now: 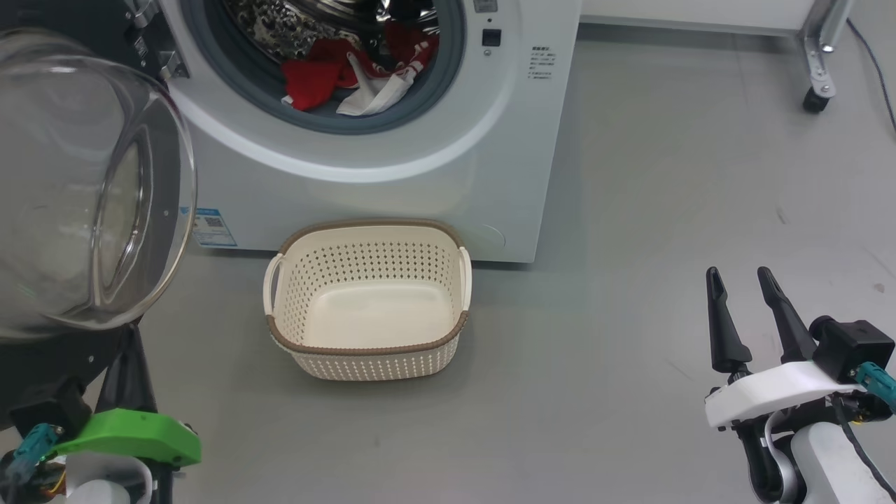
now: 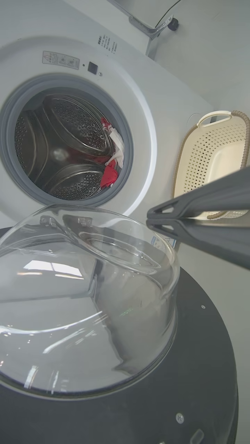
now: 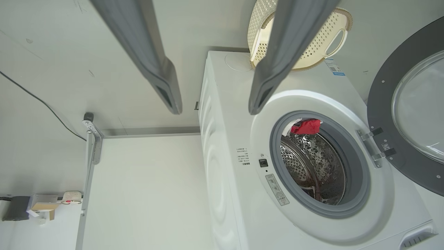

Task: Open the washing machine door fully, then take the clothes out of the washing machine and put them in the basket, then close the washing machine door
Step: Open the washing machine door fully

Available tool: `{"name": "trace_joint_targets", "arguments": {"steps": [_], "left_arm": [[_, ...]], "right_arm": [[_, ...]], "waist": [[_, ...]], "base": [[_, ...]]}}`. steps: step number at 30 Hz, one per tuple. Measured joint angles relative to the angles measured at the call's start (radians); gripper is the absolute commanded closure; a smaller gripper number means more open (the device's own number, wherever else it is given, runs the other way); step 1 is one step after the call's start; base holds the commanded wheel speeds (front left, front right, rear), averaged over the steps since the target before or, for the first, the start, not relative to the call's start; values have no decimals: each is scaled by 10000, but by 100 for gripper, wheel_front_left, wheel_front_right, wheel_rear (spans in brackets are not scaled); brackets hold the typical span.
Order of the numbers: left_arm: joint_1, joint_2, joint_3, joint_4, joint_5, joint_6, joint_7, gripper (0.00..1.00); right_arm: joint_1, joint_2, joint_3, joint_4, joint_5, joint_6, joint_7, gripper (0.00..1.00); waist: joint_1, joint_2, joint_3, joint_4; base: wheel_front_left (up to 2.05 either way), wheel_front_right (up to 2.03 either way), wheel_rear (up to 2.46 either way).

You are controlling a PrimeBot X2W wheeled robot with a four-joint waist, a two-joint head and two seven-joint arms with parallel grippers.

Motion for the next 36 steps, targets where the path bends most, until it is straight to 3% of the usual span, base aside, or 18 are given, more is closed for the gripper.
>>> {"name": "trace_joint_targets", "arguments": {"steps": [15,16,17,18,36], "left_arm": [[961,-380,-646,-1409,251,-194,-27,100],[1030,-385,-717,-1553,280,-221,-29,69],[1070,-385,-803,-1682,399,-222,-29,27],[1070,-384,-903,-1749,566,-259,-29,0],[1397,-474,-1220,-2529,782,-305,-29,0]], "right_arm": [[244,2,-44,-82,-33,-144,-2,0],[245,-6,-46,-119,-35,-144,-2,0],[245,-6,-50,-146,-35,-144,-2,0],[245,-4,-75,-153,-35,-146,-4,0],[268,-44,-153,-301,-215,-148,-12,0]], "waist": [[0,0,-542,-993],[0,0,-527,-1020],[0,0,-503,-1042],[0,0,-479,-1060],[0,0,-209,-1082]], "base": [[0,0,0],[0,0,0],[0,0,0],[0,0,0],[0,0,0]]}}
